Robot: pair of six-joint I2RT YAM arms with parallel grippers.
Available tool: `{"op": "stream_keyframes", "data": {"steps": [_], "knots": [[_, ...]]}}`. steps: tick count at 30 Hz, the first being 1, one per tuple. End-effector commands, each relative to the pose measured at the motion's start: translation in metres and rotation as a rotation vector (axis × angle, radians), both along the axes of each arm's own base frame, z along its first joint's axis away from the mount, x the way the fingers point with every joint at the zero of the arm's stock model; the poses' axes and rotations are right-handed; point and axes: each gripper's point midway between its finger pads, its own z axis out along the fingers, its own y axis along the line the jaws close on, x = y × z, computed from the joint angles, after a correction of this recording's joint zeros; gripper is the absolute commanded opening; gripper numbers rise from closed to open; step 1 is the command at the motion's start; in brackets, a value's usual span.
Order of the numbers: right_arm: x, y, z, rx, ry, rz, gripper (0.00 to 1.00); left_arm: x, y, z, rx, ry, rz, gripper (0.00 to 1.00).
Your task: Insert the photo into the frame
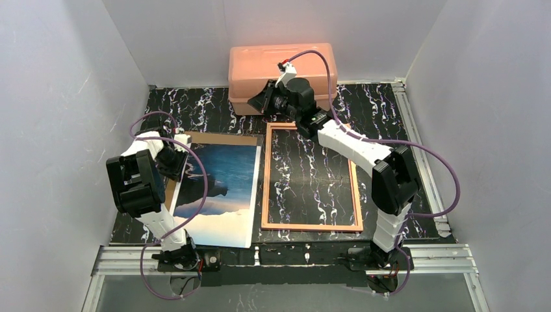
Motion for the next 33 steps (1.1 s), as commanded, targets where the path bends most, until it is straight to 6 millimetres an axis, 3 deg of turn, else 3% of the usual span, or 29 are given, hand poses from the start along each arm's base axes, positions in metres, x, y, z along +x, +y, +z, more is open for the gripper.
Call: {"op": "stream_keyframes", "data": {"steps": [1,5,12,18,26,33], "knots": [[0.004,0.001,-0.004,-0.022,0.007,0.003,0.23,0.004,-0.001,0.008,-0.017,-0.022,-0.001,0.28],[0.01,0.001,-0.05,-0.105,0.087,-0.032,0.57,0.003,0.0,0.002,-0.012,-0.012,0.004,0.28],[0.018,0.028,-0.131,-0.344,0.185,-0.106,0.75,0.012,0.0,0.014,-0.043,-0.031,0.043,0.26],[0.01,0.027,-0.181,-0.445,0.263,-0.161,0.78,0.017,0.006,0.018,-0.049,-0.035,0.061,0.26],[0.003,-0.009,-0.23,-0.53,0.349,-0.232,0.79,0.016,0.004,0.012,-0.063,-0.03,0.07,0.26],[0.005,-0.036,-0.244,-0.559,0.392,-0.279,0.8,0.021,0.008,0.012,-0.047,-0.041,0.08,0.26]]}}
